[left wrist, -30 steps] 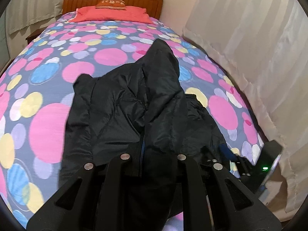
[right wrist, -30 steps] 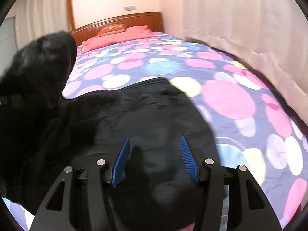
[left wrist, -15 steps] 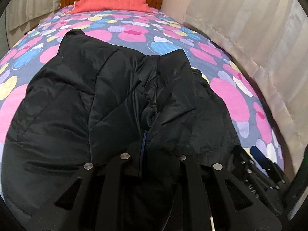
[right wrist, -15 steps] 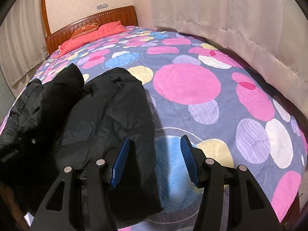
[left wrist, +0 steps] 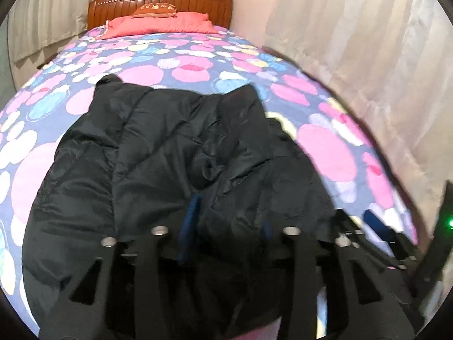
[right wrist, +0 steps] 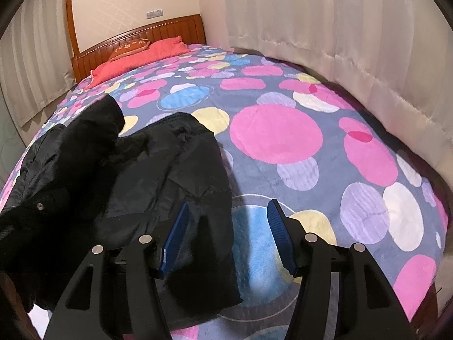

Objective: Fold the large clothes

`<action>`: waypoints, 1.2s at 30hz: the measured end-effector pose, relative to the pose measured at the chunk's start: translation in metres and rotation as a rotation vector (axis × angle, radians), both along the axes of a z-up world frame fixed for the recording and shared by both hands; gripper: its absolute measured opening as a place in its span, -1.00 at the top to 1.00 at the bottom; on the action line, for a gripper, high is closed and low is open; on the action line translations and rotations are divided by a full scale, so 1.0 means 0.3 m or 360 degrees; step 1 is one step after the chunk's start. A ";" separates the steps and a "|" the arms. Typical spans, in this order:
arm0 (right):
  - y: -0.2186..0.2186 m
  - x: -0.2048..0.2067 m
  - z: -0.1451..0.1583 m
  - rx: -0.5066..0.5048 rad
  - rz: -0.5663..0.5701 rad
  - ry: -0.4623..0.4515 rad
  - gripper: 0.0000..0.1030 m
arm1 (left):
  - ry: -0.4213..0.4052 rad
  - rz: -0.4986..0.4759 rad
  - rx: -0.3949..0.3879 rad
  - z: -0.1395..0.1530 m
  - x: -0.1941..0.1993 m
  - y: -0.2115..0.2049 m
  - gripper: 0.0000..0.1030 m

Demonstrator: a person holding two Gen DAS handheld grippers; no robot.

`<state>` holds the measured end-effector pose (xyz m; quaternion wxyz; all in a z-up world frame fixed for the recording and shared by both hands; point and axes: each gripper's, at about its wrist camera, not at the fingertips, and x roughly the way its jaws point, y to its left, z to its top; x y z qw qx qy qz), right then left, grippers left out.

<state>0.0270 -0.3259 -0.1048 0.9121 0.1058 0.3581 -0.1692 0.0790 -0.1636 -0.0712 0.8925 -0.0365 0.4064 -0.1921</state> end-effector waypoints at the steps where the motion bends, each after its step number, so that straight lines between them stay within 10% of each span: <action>1: 0.006 0.000 0.007 -0.0010 0.0004 -0.0001 -0.11 | -0.0003 -0.0008 -0.0030 0.015 -0.007 0.003 -0.01; 13: 0.151 0.044 0.118 0.0069 0.0181 -0.0073 -0.28 | -0.0246 0.0250 -0.0112 0.198 -0.081 0.364 -0.30; 21: 0.304 0.148 0.129 0.0240 0.0341 -0.0063 -0.43 | -0.0074 0.0600 -0.0140 0.053 0.005 0.690 -0.30; 36: 0.411 0.253 0.024 0.0297 0.0366 0.0104 -0.43 | 0.0091 0.0515 -0.0283 -0.128 0.064 0.678 -0.30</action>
